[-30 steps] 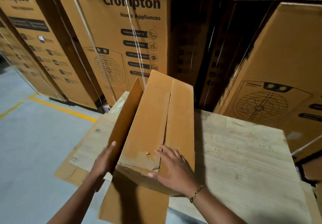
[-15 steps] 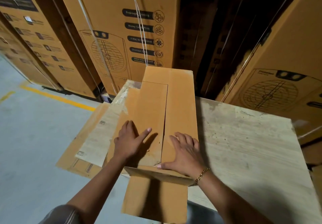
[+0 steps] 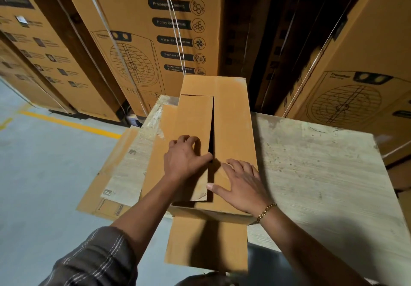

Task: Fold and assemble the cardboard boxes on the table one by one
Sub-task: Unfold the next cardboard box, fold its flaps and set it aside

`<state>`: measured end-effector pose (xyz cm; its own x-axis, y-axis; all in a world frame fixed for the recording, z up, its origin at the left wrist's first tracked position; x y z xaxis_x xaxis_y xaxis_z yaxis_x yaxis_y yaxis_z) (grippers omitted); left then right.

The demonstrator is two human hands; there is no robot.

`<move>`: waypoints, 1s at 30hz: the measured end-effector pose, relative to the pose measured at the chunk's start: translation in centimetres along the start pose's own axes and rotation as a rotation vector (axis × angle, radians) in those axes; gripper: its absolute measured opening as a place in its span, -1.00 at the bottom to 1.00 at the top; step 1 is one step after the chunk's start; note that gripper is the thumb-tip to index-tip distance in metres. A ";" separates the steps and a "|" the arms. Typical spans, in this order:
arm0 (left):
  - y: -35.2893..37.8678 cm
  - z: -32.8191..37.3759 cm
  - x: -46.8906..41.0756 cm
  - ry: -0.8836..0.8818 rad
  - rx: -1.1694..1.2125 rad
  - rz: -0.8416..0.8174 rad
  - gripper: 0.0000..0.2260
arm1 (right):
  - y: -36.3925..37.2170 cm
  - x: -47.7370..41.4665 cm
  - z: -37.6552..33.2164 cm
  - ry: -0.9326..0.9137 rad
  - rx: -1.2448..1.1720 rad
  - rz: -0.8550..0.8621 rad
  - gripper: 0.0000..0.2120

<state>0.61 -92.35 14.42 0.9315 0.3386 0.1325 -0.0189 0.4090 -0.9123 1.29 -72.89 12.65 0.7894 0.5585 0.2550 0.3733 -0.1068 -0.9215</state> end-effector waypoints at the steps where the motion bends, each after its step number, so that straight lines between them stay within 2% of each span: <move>1: -0.6 -0.3 0.0 0.007 0.030 0.021 -0.27 | 0.0 -0.1 0.0 0.006 -0.013 0.018 -0.23; 9: -3.5 -2.0 0.3 -0.029 0.302 0.082 -0.37 | 1.2 -0.1 -1.9 0.085 0.091 0.282 -0.42; 15: -3.9 -2.2 0.0 -0.051 0.339 0.044 -0.36 | 0.0 -0.9 -1.1 0.121 0.026 0.424 -0.48; 19: -4.0 -3.1 -0.4 -0.097 0.396 0.015 -0.43 | -0.9 -0.5 -1.1 0.100 -0.035 0.540 -0.54; 26: -4.0 -2.5 -0.5 -0.125 0.450 -0.013 -0.39 | -3.0 2.6 -0.7 0.071 -0.076 0.709 -0.82; 30: -4.0 -2.4 -0.4 -0.125 0.521 -0.034 -0.36 | -4.1 5.1 -0.3 0.006 -0.122 0.759 -0.87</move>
<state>1.20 -96.14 17.11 0.8850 0.4032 0.2329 -0.1970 0.7773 -0.5975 3.91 -69.87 17.78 0.8533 0.2907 -0.4328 -0.2214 -0.5496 -0.8056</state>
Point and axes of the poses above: each hand's wrist, its own x-axis away from the middle knuckle, its own y-axis out of the palm, z = x × y, the point moved 6 cm from there along -x, towards the middle knuckle, and after that the axes turned 5 degrees about -z, right-handed, at the moved point
